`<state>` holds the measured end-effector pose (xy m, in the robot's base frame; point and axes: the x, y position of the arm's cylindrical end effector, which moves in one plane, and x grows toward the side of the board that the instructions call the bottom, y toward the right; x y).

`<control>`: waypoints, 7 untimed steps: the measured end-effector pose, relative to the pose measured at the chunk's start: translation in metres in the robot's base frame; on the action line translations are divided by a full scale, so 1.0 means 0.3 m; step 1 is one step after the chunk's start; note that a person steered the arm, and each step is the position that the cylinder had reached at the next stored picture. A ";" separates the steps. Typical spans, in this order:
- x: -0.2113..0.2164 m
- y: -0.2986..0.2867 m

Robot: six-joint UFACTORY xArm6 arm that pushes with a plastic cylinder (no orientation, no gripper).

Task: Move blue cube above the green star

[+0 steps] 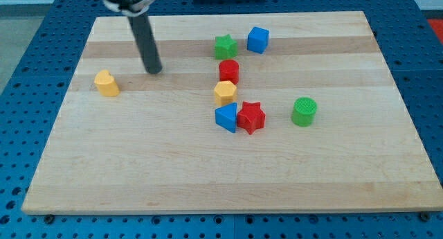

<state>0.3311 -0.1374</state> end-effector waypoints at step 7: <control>-0.080 0.905</control>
<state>0.3070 0.1342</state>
